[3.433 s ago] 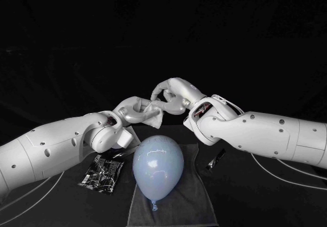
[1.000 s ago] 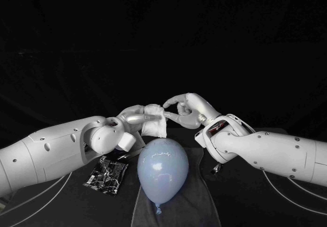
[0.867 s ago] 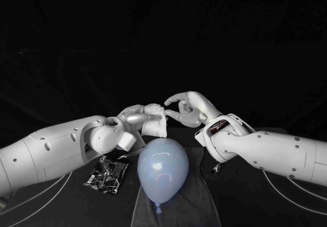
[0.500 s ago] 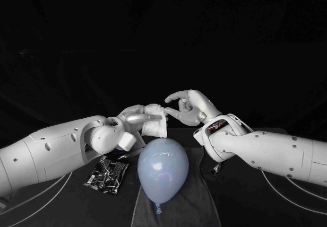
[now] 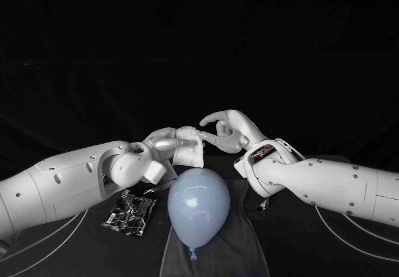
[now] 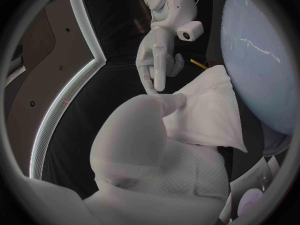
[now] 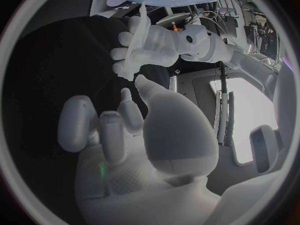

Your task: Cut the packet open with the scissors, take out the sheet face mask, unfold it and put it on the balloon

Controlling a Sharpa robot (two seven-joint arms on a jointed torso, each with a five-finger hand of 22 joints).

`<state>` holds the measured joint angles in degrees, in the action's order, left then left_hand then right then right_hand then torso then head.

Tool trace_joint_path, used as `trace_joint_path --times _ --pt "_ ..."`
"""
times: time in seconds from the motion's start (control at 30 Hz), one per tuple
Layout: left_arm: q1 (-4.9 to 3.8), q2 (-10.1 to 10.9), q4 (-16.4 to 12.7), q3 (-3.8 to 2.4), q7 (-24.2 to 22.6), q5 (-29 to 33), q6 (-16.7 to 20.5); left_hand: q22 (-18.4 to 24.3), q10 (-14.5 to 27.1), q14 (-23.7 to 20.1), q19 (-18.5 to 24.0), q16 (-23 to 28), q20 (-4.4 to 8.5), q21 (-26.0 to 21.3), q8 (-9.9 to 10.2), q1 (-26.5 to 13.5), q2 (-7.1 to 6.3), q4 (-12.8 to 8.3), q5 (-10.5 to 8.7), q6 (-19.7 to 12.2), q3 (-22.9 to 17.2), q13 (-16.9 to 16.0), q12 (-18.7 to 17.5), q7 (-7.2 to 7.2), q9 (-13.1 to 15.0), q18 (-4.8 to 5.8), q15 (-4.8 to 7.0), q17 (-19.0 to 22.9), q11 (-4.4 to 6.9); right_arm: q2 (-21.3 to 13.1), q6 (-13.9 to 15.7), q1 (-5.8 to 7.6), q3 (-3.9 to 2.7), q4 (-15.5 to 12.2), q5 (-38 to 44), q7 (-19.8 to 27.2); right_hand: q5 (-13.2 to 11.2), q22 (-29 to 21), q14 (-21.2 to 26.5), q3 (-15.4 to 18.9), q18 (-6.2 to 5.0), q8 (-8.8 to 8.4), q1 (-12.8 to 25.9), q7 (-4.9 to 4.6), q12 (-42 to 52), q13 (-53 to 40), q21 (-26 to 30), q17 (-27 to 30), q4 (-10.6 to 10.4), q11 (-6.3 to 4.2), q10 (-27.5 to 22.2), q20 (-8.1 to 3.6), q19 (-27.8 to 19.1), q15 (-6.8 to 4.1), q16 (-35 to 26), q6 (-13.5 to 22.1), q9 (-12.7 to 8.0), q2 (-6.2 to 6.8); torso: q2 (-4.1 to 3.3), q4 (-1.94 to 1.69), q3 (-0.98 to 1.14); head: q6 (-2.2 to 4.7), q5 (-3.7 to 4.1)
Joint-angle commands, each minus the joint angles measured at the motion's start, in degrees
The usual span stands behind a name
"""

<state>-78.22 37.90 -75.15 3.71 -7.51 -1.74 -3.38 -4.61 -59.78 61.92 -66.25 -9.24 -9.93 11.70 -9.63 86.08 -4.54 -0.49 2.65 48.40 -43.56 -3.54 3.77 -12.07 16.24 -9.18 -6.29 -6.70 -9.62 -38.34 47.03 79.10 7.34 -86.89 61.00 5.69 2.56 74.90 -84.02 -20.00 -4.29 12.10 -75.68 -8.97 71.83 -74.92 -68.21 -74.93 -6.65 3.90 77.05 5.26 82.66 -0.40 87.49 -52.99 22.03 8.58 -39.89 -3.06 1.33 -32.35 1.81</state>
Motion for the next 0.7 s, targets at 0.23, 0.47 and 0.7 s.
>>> trace_joint_path --times 0.23,0.47,0.7 --pt "-0.03 -0.1 -0.2 -0.06 -0.4 0.4 -1.0 0.1 0.4 0.0 -0.4 0.2 0.17 0.3 0.0 -0.7 0.07 -0.3 0.1 -0.3 -0.1 0.1 -0.3 -0.23 0.1 -1.15 0.2 0.0 -0.05 0.6 -2.7 0.0 -0.02 0.2 -1.1 -1.0 0.2 9.7 -4.5 0.3 0.24 0.09 0.8 0.22 0.4 -0.8 0.2 -10.4 -0.6 0.12 -0.2 0.49 -0.1 0.36 0.2 -0.5 0.0 -0.22 -0.01 0.01 0.04 -0.18 -0.06" --pt "-0.03 -0.1 -0.2 -0.06 -0.4 0.4 -1.1 0.1 0.4 0.0 -0.4 0.2 0.17 0.3 0.0 -0.7 0.07 -0.3 0.1 -0.3 -0.1 0.1 -0.3 -0.23 0.1 -1.15 0.2 0.0 -0.05 1.0 -3.7 -0.02 0.03 0.5 -0.9 -1.4 0.2 9.7 -4.5 0.3 0.24 0.15 0.8 0.26 0.4 -0.8 0.2 -10.4 -0.6 0.09 -0.2 0.49 -0.1 0.35 0.2 -0.6 0.1 -0.23 -0.01 0.0 0.05 -0.22 -0.06" --pt "-0.03 -0.1 -0.2 -0.06 -0.4 0.4 -1.1 0.1 0.4 0.0 -0.5 0.2 0.18 0.3 0.0 -0.7 0.09 -0.4 0.1 -0.3 -0.1 0.1 -0.3 -0.23 0.1 -1.14 0.2 -0.1 -0.04 1.2 -3.9 -0.05 0.06 0.8 -0.8 -1.6 0.2 9.8 -4.5 0.4 0.27 0.34 0.6 0.4 0.6 -1.0 -0.1 -10.5 -0.6 -0.04 0.0 0.46 0.0 0.27 0.3 -0.9 0.1 -0.4 -0.01 0.02 0.04 -0.23 -0.03"
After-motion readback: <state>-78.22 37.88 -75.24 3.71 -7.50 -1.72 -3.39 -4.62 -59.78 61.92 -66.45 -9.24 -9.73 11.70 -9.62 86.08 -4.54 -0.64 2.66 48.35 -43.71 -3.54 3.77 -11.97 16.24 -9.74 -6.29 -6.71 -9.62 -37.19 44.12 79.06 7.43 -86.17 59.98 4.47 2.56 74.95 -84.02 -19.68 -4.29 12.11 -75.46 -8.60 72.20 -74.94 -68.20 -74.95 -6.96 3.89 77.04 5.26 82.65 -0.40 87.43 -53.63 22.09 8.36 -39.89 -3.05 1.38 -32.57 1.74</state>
